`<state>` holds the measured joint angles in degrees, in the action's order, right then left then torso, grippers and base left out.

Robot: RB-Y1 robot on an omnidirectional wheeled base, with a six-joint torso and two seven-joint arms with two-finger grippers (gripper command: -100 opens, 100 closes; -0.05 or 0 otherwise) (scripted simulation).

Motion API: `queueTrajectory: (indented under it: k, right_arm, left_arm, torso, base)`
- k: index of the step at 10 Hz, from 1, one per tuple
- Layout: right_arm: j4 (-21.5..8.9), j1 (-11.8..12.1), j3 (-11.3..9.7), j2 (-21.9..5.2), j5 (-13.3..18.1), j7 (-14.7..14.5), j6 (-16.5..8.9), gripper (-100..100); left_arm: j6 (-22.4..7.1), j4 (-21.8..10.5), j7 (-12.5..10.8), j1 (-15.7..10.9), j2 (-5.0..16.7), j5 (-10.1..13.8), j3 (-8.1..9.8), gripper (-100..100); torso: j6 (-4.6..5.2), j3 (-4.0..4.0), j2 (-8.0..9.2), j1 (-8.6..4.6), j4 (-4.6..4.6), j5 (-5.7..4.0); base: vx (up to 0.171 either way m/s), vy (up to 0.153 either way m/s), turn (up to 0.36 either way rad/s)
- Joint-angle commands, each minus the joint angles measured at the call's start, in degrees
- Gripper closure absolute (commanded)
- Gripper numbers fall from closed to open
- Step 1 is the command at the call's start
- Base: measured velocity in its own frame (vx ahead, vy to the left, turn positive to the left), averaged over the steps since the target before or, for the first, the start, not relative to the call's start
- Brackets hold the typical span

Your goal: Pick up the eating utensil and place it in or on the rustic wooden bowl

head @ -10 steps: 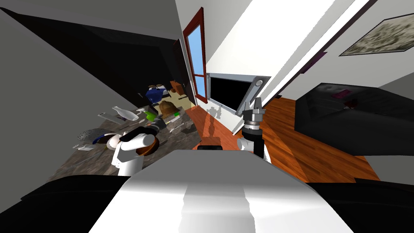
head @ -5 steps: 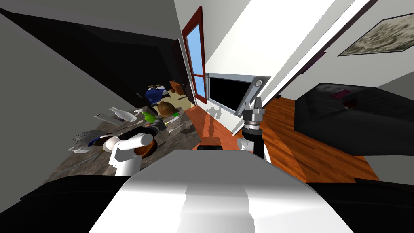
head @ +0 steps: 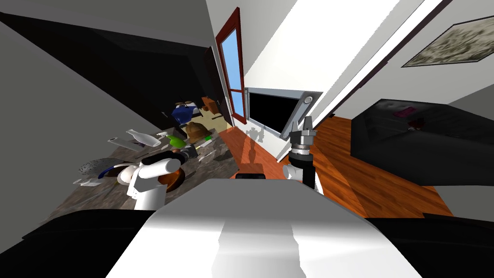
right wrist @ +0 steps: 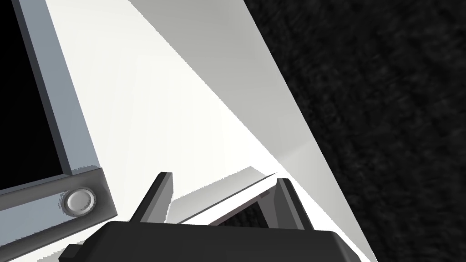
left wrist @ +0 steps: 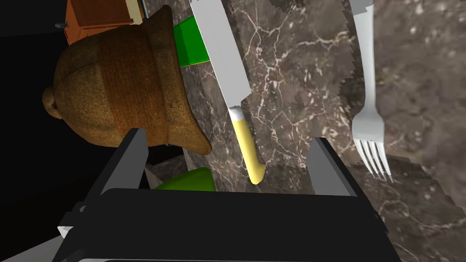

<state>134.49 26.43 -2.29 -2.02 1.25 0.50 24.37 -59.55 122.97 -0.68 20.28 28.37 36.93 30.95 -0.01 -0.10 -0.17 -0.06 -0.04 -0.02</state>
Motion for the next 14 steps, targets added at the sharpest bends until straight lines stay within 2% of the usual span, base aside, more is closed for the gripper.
queueTrajectory:
  k: [1,2,6,7,8,14]
  right_arm:
    - [0.00,0.00,0.00,0.00,0.00,0.00,0.00,0]
    - [0.00,0.00,0.00,0.00,0.00,0.00,0.00,0]
    - [0.00,0.00,0.00,0.00,0.00,0.00,0.00,0]
    - [0.00,0.00,0.00,0.00,0.00,0.00,0.00,0]
    - [0.00,0.00,0.00,0.00,0.00,0.00,0.00,0]
    - [0.00,0.00,0.00,0.00,0.00,0.00,0.00,0]
  left_arm:
    - [-2.86,-0.06,-0.14,0.23,0.17,0.25,0.18,-100]
    - [-3.36,-0.06,-0.14,0.23,0.17,0.25,0.18,-100]
    - [-10.12,-1.52,-0.73,0.11,1.70,1.16,0.68,-100]
    - [-10.65,-1.52,-0.73,0.11,1.70,1.16,0.68,-100]
    - [-13.04,-2.24,-1.05,0.09,2.41,1.46,0.81,-100]
    - [-22.23,-4.30,-2.06,0.13,4.20,1.81,0.73,-100]
  torso:
    - [0.00,0.00,0.00,0.00,0.00,0.00]
    - [-0.01,0.01,0.02,0.02,0.00,0.00]
    - [0.00,-0.01,-0.01,0.04,0.00,0.01]
    - [0.00,0.00,0.01,0.04,0.00,0.01]
    - [-0.01,0.04,0.09,0.04,0.01,0.01]
    - [-0.01,0.00,0.00,0.08,-0.01,0.02]
  base:
    - [0.047,-0.013,-0.009]
    - [0.023,-0.005,0.001]
    - [0.047,-0.010,-0.013]
    - [0.020,-0.011,0.002]
    - [0.036,-0.014,-0.015]
    - [0.053,-0.003,-0.009]
